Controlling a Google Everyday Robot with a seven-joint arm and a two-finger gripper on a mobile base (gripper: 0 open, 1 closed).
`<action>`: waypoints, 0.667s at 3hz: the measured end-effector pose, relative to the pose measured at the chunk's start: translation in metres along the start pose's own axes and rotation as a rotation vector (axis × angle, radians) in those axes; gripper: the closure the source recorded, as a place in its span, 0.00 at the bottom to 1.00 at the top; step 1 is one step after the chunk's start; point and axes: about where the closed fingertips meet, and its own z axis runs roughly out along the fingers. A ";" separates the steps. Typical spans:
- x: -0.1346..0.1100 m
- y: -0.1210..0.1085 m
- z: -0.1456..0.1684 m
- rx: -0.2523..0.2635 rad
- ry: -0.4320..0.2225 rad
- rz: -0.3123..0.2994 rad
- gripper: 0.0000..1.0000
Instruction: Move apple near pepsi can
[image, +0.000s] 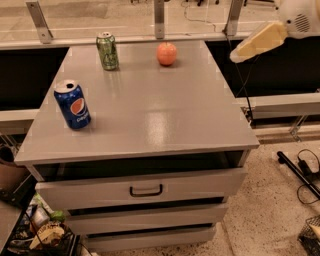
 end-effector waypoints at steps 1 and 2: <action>-0.014 0.030 0.045 -0.031 -0.038 0.051 0.00; -0.022 0.049 0.096 -0.030 -0.065 0.096 0.00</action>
Offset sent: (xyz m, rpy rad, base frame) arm 0.0746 0.1289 -0.0876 0.1791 0.0176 -0.0255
